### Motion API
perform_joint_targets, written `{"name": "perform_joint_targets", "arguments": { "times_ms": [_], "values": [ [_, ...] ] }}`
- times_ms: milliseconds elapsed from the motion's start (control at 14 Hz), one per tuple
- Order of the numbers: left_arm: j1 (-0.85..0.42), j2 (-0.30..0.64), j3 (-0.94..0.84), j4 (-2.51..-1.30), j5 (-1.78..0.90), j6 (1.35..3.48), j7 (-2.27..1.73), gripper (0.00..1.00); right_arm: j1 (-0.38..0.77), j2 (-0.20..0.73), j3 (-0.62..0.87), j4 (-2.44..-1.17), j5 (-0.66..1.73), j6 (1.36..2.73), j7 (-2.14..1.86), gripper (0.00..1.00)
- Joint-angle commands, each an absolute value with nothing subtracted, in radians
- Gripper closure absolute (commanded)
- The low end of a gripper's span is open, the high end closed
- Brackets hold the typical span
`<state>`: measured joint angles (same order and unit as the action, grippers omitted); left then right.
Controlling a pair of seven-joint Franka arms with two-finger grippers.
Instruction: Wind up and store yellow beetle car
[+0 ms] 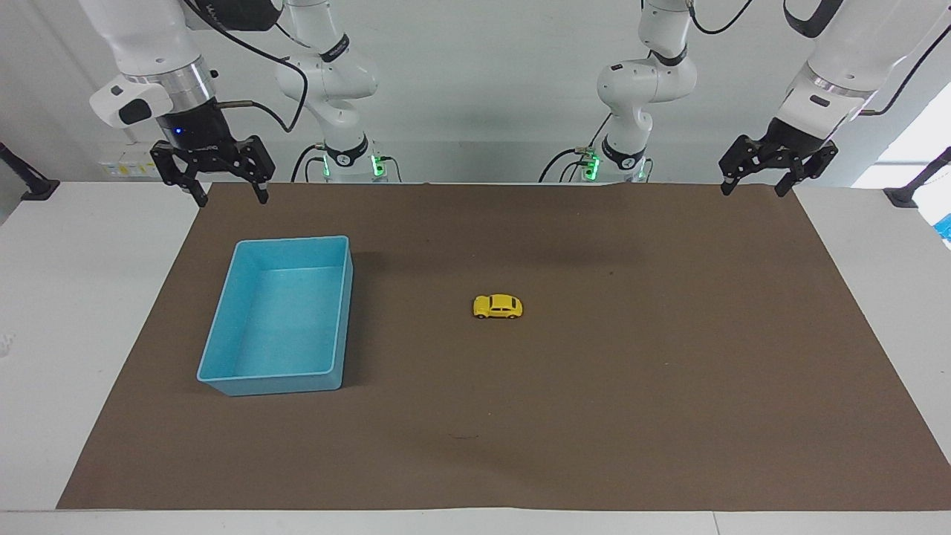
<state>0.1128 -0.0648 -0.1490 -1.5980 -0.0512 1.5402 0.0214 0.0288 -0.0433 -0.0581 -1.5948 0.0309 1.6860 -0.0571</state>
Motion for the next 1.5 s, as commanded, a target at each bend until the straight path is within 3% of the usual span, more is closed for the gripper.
{"name": "perform_joint_targets", "arguments": {
  "times_ms": [0,1426],
  "values": [
    [0.11,-0.08,-0.146,-1.605,-0.06,1.523,0.035,0.0,0.018,-0.054,-0.051,-1.597,0.026,1.671,-0.078,0.0],
    [0.11,-0.08,-0.146,-1.608,-0.06,1.531,0.017,0.0,0.018,-0.054,-0.052,-1.597,0.026,1.671,-0.078,0.0]
  ]
}}
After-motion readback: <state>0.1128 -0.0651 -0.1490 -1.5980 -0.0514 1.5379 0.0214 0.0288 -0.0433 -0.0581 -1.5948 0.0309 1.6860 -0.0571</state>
